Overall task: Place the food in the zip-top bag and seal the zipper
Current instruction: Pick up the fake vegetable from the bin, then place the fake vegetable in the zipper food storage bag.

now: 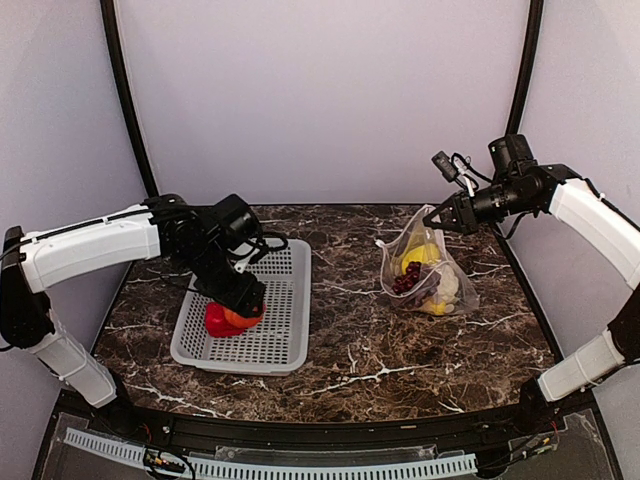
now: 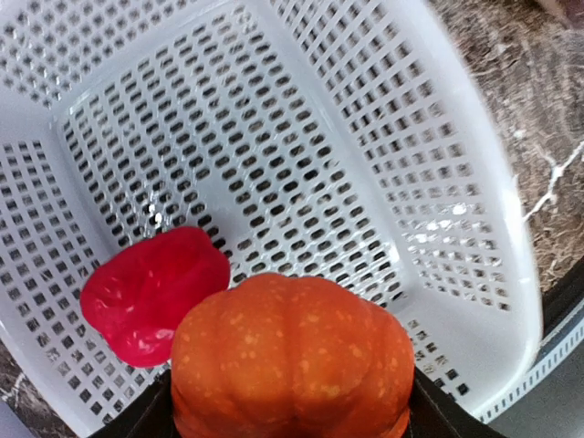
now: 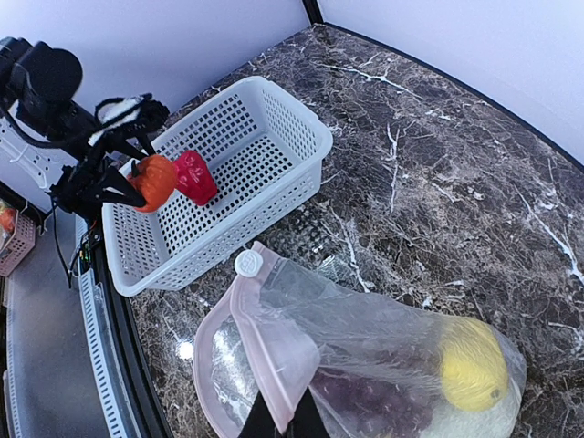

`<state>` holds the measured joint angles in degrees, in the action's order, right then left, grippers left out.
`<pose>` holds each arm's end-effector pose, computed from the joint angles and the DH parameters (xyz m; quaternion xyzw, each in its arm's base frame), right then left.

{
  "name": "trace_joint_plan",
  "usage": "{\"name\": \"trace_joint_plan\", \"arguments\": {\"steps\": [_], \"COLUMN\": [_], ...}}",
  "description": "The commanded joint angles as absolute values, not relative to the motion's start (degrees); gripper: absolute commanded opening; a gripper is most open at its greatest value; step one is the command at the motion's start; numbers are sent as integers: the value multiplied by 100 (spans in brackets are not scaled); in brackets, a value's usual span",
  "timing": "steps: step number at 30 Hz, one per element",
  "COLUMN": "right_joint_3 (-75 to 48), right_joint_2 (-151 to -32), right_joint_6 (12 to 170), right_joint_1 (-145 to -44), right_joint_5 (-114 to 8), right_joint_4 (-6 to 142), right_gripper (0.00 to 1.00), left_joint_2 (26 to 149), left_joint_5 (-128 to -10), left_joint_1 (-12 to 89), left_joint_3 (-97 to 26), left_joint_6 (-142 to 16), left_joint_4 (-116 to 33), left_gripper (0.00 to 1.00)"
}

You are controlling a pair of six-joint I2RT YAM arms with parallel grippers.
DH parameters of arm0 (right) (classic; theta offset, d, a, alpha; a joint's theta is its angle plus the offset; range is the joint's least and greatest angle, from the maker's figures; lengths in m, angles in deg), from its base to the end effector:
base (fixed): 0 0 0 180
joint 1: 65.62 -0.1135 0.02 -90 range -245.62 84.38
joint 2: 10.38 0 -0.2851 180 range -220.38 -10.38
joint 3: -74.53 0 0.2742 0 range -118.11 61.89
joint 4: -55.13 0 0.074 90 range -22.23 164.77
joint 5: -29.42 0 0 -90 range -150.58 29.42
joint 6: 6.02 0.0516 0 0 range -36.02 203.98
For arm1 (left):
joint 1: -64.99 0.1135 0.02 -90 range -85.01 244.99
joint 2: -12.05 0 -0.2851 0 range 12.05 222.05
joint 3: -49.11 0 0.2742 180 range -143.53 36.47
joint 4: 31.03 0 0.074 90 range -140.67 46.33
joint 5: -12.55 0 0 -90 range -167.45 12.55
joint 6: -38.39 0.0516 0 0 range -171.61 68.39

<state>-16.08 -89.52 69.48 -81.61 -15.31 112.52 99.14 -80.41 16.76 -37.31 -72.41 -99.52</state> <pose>0.2896 0.1211 0.3688 -0.3643 0.7874 0.3612 0.3417 0.2181 -0.2401 0.2777 0.2286 0.9563 -0.0815 0.1634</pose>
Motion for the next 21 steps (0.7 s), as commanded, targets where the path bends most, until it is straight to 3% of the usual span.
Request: {"name": "trace_joint_plan", "arguments": {"steps": [1,11,17,21], "right_joint_3": [-1700,-3155,-3301,-3176], "right_joint_2": [-8845,-9626,-9781,-9873], "right_joint_6": [6952,7017,7009,6964], "right_joint_1": [-8177,-8394,-8599,-8775], "right_joint_5": [-1411,-1688,-1822,-1939], "right_joint_4": [11024,11743,11839,11860], "right_gripper": [0,0,0,0], "left_joint_2": [9740,9814,9739,9927], "left_joint_5": [-8110,-8260,-7560,-7068], "left_joint_1": [1553,1393,1171,822], "left_joint_3": [-4622,-5319,-4613,-4500], "left_joint_6": [-6698,-6309,-6316,-6153], "left_joint_4": [-10117,-7503,-5366,-4780], "left_gripper": [56,52,51,50]}}
